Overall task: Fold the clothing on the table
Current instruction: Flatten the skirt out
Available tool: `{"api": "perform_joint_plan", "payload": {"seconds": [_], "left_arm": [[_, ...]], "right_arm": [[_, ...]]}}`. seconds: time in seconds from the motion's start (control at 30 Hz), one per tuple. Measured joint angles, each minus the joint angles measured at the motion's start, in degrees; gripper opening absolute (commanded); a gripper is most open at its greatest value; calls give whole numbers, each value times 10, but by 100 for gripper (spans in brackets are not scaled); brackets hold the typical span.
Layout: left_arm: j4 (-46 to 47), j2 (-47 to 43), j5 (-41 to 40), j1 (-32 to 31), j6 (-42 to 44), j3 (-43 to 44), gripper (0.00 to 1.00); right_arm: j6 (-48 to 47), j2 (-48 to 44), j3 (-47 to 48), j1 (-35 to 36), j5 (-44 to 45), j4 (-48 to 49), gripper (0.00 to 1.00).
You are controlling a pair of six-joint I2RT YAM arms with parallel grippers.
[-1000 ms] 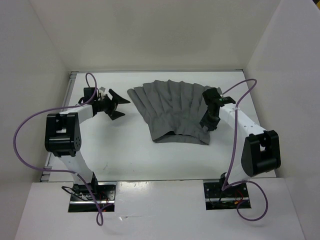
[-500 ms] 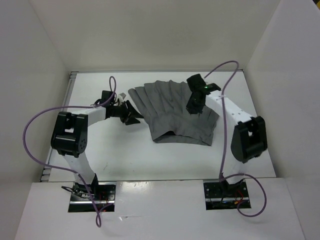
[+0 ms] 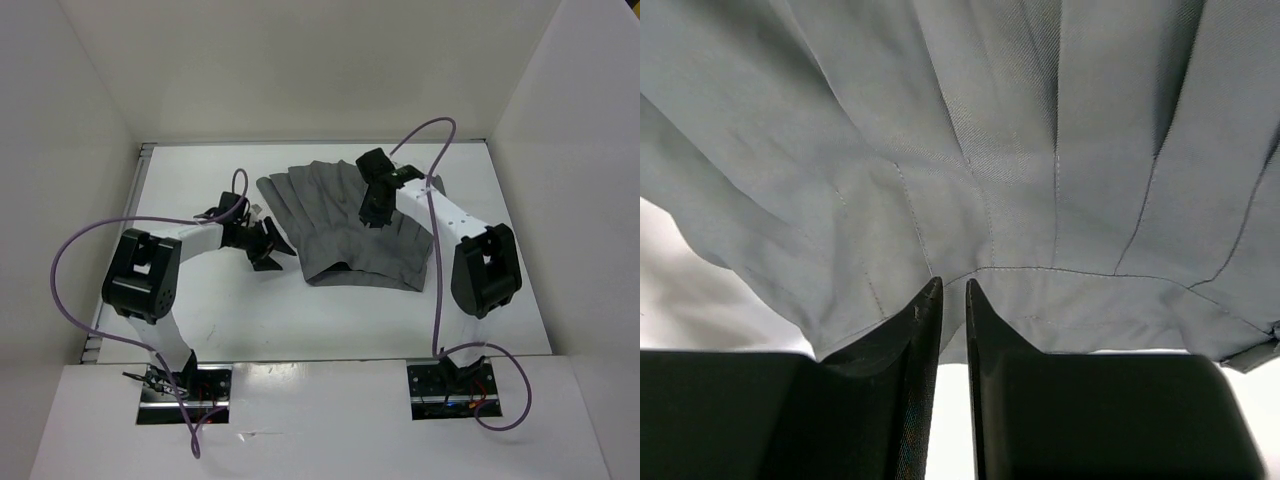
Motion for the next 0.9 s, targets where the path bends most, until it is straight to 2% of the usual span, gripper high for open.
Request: {"api": "perform_joint_plan", "payload": {"seconds": [0.2, 0.37, 0.57, 0.73, 0.9], "left_arm": [[-17, -17, -28, -23, -31, -24, 66], [-12, -17, -37, -50, -62, -35, 61], [19, -12, -38, -74, -104, -44, 52], [42, 20, -41, -85, -125, -45, 51], [65, 40, -31, -91, -149, -44, 39]], "right_arm": [[0, -17, 0, 0, 14, -3, 20], [0, -46, -16, 0, 25, -8, 20], [0, -82, -32, 0, 47, -24, 20], [1, -110, -47, 0, 58, -33, 20], [3, -132, -57, 0, 73, -50, 20]]}}
